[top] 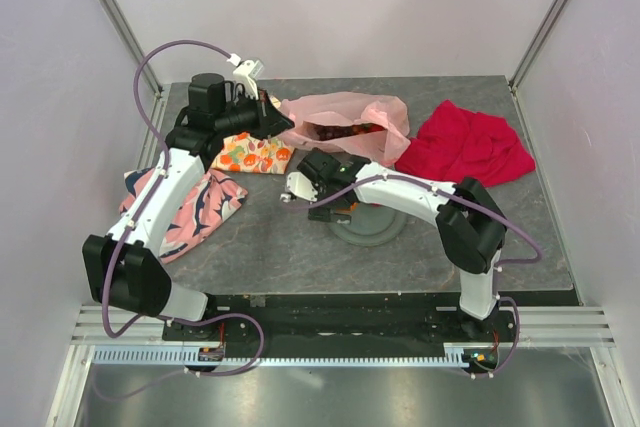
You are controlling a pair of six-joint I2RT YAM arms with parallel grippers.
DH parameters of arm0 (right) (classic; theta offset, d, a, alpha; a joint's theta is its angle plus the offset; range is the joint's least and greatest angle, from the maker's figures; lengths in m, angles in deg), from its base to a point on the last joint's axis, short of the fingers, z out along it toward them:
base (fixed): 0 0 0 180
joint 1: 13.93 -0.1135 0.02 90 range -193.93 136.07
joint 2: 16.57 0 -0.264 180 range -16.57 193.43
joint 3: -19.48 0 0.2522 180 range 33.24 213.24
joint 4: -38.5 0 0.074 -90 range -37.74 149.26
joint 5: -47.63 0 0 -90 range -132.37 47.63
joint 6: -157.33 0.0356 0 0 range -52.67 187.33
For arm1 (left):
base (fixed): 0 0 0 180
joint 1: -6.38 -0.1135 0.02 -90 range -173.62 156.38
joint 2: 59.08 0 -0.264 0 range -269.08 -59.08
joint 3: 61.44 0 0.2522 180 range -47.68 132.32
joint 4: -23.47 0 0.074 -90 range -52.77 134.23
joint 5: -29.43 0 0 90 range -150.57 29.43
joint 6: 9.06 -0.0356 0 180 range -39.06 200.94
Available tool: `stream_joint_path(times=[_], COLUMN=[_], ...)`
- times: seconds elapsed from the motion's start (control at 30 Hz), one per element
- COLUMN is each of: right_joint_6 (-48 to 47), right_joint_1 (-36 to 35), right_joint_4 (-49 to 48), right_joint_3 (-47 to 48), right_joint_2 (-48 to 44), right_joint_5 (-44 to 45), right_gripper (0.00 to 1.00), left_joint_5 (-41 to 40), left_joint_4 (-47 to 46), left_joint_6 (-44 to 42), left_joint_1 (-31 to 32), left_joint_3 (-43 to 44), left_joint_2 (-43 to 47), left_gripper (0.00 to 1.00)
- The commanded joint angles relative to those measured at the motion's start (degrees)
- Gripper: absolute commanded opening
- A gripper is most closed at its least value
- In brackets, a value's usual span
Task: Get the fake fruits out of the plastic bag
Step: Place the fake fruit on the plate, then adjust the plastic bag at the center of the board.
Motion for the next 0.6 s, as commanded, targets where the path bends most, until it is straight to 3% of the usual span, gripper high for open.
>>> stream_joint_path(times=[0.0,0.2,0.3,0.37,0.43,0.57], right_joint_6=[3.05,3.05,3.23,3.23,3.49,3.06], right_joint_1=[-0.37,2.70,7.70,12.71,17.18,21.25], right_joint_4=[9.55,17.66,17.31,15.91,13.62,9.32], right_joint_3=[10.76,26.68,28.80,26.44,22.85,18.87], right_joint_2=[-4.33,-11.88,-14.00,-14.35,-12.78,-8.38], right_joint_5=[-7.26,-19.12,-22.64,-23.97,-24.76,-26.52], right_gripper=[0.96,0.93,0.80,0.59,0.47,0.40], left_joint_5=[2.29,3.25,4.31,4.84,5.72,7.56], left_joint_4=[-3.40,-3.84,-3.84,-3.75,-3.32,0.02], left_joint_6=[-0.01,1.48,2.36,3.15,3.24,-1.22], left_joint_1=[-0.16,-0.16,-0.16,-0.16,-0.16,-0.16], left_joint_3=[0.08,1.48,1.84,1.84,1.75,2.80], left_joint_2=[0.55,-0.59,-1.03,-1.30,-1.48,-1.48], left_gripper=[0.02,0.02,0.02,0.02,0.02,0.02])
